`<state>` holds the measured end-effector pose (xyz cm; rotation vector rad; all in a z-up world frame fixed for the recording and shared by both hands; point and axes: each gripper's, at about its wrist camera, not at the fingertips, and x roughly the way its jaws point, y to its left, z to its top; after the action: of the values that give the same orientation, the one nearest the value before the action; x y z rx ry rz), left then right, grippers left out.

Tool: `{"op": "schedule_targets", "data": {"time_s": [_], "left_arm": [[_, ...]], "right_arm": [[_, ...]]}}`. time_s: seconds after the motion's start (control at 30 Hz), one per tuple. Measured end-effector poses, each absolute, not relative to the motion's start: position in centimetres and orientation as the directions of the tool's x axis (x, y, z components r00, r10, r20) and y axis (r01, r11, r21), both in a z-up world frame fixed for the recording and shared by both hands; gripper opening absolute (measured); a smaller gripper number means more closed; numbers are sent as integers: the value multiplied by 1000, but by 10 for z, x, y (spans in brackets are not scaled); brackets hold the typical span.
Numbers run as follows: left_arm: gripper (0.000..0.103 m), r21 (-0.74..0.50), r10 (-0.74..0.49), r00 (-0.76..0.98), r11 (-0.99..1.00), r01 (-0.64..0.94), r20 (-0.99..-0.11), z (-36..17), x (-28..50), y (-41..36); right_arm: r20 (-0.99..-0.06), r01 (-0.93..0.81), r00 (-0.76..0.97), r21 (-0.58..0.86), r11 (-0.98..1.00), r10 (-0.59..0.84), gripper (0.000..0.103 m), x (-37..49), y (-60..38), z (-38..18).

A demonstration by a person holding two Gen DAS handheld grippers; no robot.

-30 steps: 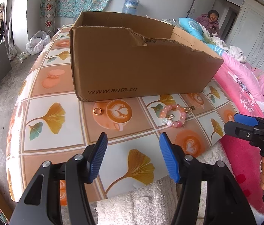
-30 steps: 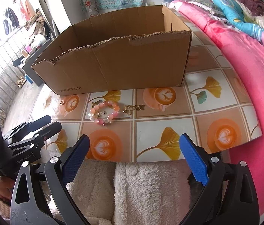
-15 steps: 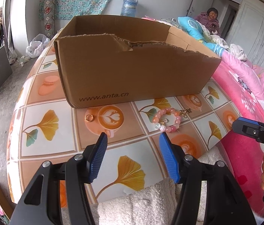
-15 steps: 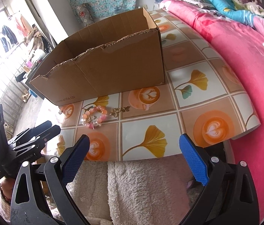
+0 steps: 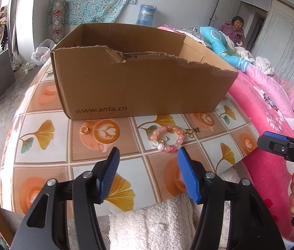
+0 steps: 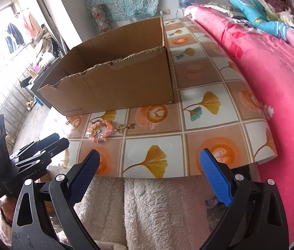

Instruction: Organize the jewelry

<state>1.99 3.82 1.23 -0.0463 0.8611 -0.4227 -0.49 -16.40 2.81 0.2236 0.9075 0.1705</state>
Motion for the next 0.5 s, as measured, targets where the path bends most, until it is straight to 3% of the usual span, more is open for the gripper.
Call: {"op": "schedule_targets", "data": {"time_s": [0.3, 0.5], "left_arm": [[56, -243, -403, 576, 910, 337, -711, 6, 17, 48], [56, -260, -437, 562, 892, 369, -703, -1, 21, 40]], "right_arm": [[-750, -97, 583, 317, 943, 312, 92, 0, -164, 6], [-741, -124, 566, 357, 926, 362, 79, 13, -161, -14]]}}
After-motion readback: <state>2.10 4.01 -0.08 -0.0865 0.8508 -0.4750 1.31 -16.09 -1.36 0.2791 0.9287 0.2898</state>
